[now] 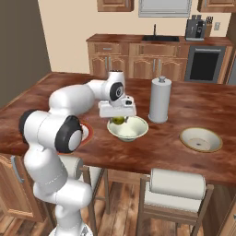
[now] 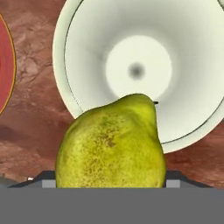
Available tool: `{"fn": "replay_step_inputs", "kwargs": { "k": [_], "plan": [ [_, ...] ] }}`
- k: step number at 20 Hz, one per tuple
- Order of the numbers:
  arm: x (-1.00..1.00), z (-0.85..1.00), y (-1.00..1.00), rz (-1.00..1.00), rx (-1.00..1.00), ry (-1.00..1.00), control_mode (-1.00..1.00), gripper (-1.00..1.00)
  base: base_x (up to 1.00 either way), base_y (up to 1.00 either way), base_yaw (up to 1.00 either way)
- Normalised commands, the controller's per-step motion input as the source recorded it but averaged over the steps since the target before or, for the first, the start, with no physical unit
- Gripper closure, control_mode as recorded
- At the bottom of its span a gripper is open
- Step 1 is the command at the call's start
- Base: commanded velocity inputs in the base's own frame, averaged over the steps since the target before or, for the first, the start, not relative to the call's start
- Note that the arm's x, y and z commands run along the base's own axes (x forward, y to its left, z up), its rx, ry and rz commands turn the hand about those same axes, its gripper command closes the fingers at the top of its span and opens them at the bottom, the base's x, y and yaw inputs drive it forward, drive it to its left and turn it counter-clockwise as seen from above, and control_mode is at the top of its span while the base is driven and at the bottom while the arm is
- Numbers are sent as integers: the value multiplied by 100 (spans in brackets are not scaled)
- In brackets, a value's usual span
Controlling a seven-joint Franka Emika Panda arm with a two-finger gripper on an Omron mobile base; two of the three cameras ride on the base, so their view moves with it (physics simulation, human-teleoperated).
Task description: Take the fruits from the plate on the dining counter and place two fruits in each bowl.
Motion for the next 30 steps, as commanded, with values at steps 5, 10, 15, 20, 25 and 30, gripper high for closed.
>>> {"fn": "replay_step_inputs", "kwargs": {
  "k": [5, 10, 15, 20, 25, 30],
  "plan": [
    [40, -37, -2, 8, 0, -4, -100, 100, 0, 0, 0],
    [39, -16, 0, 1, 2, -8, -100, 100, 0, 0, 0],
    [11, -21, 0, -1, 7, -11, -100, 100, 0, 0, 0],
    [0, -18, 0, -2, 5, -12, -100, 100, 0, 0, 0],
    [5, -14, -1, -3, 0, 0, -100, 100, 0, 0, 0],
    [32, -66, 0, -7, 0, 0, -100, 100, 0, 0, 0]
  ]
}}
